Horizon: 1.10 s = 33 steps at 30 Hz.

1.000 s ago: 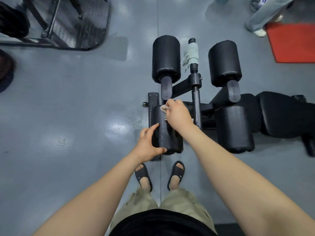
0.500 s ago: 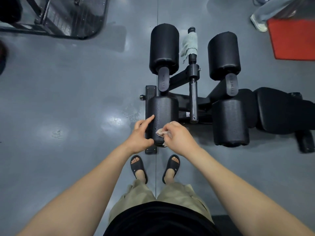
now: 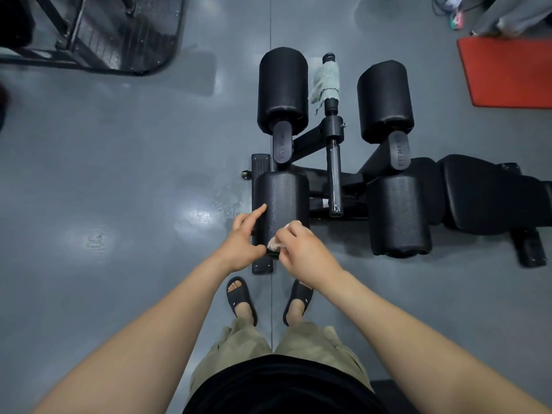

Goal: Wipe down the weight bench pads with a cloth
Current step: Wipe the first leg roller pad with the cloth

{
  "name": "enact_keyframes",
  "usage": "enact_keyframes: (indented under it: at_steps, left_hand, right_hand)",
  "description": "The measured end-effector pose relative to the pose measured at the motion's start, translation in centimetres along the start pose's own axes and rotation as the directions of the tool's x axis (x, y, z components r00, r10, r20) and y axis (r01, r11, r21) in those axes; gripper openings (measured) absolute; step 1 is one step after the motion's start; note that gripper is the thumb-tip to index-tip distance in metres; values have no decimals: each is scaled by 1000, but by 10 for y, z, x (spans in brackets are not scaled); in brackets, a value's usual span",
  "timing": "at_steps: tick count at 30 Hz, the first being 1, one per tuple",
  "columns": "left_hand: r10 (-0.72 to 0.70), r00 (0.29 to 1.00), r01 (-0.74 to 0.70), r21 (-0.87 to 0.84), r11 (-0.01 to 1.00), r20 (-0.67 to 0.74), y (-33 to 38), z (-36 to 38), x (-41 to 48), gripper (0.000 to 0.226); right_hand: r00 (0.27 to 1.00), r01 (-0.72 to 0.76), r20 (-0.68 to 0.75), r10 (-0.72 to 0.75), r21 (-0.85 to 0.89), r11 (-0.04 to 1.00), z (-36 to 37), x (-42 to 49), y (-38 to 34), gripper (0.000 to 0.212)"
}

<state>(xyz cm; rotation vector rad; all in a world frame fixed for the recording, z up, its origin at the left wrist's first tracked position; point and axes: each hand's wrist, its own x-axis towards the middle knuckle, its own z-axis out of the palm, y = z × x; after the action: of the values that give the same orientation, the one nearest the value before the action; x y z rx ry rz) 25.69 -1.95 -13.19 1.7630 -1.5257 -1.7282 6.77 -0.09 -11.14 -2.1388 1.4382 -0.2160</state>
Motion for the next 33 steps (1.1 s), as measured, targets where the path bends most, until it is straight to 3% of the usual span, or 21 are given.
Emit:
enact_keyframes:
  at_steps: [14,19,22,25,33]
  left_hand:
    - [40,999,-38,51,998,-30,2,12,3,94]
    - [68,992,-55,116,992,-111,4,16,-1,90]
    - [46,988,-39,55,998,-147,-1,17,-4,91]
    - [-17,988,9,-57,998,-152,-4,17,-6,88]
    - [-25,992,24,-10,1000,-127,-2,10,-3,78]
  right_hand:
    - [946,-296,-138,293,-7,955,-33,109,19,16]
    - [962,-235,-159,223,-63,970,-42,130,23,19]
    - [972,-198,-137,189,-62,978,-43,130,25,20]
    - [986,-140,-102,133,-63,988,-40,117,25,18]
    - [991,-132,-5,132,-19,991,-29,77,15,22]
